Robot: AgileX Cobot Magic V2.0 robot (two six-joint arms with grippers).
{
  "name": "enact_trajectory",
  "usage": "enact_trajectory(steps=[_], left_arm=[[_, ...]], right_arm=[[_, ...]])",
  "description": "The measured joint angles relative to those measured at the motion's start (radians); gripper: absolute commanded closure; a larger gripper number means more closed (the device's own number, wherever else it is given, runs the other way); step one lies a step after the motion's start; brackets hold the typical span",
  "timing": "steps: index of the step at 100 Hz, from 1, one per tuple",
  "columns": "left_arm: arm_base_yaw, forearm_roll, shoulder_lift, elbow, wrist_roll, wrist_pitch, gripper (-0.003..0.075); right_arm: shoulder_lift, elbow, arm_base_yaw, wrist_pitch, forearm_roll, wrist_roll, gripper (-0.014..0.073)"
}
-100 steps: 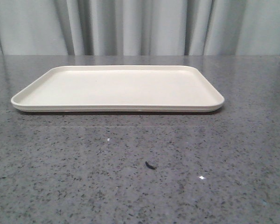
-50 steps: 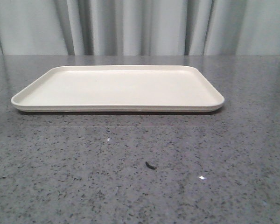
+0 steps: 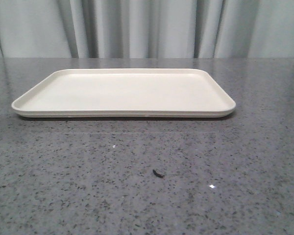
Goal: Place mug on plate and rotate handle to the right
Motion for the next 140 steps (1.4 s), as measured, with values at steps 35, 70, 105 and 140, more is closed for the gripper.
enact_trajectory(steps=[35, 70, 105, 140], left_arm=[[0.0, 0.006, 0.0, 0.0, 0.002, -0.01, 0.0647], [0.0, -0.014, -0.004, -0.006, 0.007, -0.022, 0.0727], [0.001, -0.058, -0.043, -0.026, 0.027, -0.024, 0.0727], [0.001, -0.096, -0.083, -0.113, 0.034, -0.009, 0.0727]], right_arm=[[0.0, 0.0, 0.0, 0.002, 0.0, 0.0, 0.0265], [0.0, 0.0, 0.0, 0.002, 0.0, 0.0, 0.0265], [0.0, 0.0, 0.0, 0.002, 0.0, 0.0, 0.0265], [0.0, 0.0, 0.0, 0.002, 0.0, 0.0, 0.0265]])
